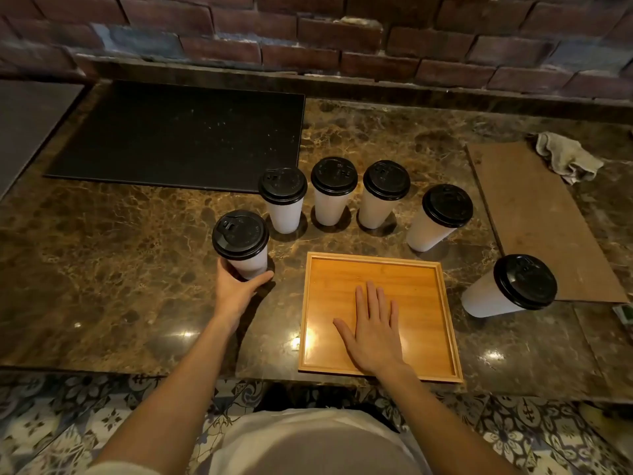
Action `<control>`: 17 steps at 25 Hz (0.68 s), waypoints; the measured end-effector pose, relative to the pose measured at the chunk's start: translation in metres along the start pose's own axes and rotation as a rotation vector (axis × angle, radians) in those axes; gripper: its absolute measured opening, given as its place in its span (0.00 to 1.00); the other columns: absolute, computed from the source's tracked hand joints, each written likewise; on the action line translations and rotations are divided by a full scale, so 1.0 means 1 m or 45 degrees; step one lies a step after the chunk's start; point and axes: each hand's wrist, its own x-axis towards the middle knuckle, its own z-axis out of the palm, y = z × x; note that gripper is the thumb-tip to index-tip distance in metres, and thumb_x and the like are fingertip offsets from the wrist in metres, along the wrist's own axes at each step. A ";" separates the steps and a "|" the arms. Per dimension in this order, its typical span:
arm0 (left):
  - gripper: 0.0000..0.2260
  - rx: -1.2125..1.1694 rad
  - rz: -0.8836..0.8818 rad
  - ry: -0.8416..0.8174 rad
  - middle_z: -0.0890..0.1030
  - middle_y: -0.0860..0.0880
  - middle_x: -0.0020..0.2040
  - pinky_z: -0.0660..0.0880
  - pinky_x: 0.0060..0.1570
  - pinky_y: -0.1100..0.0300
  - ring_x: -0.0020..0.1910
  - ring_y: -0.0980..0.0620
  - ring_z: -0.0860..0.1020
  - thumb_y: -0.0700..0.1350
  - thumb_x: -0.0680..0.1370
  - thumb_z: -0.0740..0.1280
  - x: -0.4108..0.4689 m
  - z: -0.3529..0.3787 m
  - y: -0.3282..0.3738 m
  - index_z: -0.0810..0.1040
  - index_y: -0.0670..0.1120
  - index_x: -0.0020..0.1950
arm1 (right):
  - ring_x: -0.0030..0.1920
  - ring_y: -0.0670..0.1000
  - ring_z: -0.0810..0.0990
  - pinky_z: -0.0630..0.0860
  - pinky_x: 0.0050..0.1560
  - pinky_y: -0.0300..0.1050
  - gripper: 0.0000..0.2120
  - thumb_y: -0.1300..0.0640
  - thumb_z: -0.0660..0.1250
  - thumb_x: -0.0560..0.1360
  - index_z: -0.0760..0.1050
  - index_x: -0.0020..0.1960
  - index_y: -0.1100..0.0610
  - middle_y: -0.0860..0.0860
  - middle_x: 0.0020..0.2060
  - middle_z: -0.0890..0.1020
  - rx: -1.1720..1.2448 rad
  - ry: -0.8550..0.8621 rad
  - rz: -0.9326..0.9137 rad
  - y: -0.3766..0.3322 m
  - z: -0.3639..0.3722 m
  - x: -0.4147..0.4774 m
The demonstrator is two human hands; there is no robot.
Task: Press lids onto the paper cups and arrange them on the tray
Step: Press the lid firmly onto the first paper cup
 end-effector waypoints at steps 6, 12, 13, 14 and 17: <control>0.41 -0.077 0.111 0.073 0.74 0.49 0.66 0.67 0.62 0.62 0.63 0.55 0.71 0.36 0.62 0.80 0.010 0.008 0.002 0.65 0.47 0.70 | 0.72 0.51 0.23 0.18 0.67 0.49 0.40 0.28 0.22 0.69 0.25 0.73 0.51 0.50 0.73 0.27 -0.066 0.028 -0.022 0.002 0.006 0.000; 0.39 0.015 0.179 0.021 0.75 0.49 0.64 0.67 0.63 0.57 0.63 0.53 0.72 0.36 0.63 0.79 0.020 0.001 0.001 0.67 0.46 0.70 | 0.71 0.49 0.22 0.15 0.63 0.46 0.40 0.27 0.24 0.68 0.24 0.72 0.50 0.48 0.73 0.27 -0.018 -0.016 -0.031 0.004 0.003 0.002; 0.39 0.029 0.191 0.001 0.75 0.50 0.64 0.68 0.63 0.57 0.63 0.53 0.72 0.36 0.62 0.80 0.021 -0.001 0.002 0.67 0.46 0.70 | 0.71 0.48 0.22 0.15 0.63 0.46 0.40 0.27 0.24 0.68 0.25 0.73 0.50 0.48 0.73 0.28 -0.010 -0.015 -0.030 0.005 0.003 0.002; 0.38 0.039 0.200 -0.016 0.75 0.50 0.63 0.68 0.62 0.57 0.62 0.55 0.73 0.36 0.62 0.80 0.021 -0.002 0.004 0.68 0.46 0.69 | 0.71 0.48 0.23 0.15 0.63 0.45 0.41 0.27 0.24 0.68 0.25 0.73 0.50 0.48 0.73 0.28 -0.002 -0.013 -0.029 0.006 0.003 0.002; 0.32 0.010 0.244 -0.061 0.76 0.60 0.54 0.71 0.54 0.67 0.53 0.67 0.75 0.36 0.63 0.79 0.014 -0.005 0.018 0.71 0.57 0.60 | 0.72 0.48 0.24 0.16 0.65 0.46 0.40 0.27 0.29 0.71 0.27 0.73 0.50 0.47 0.73 0.28 0.032 0.007 -0.031 0.005 0.002 0.002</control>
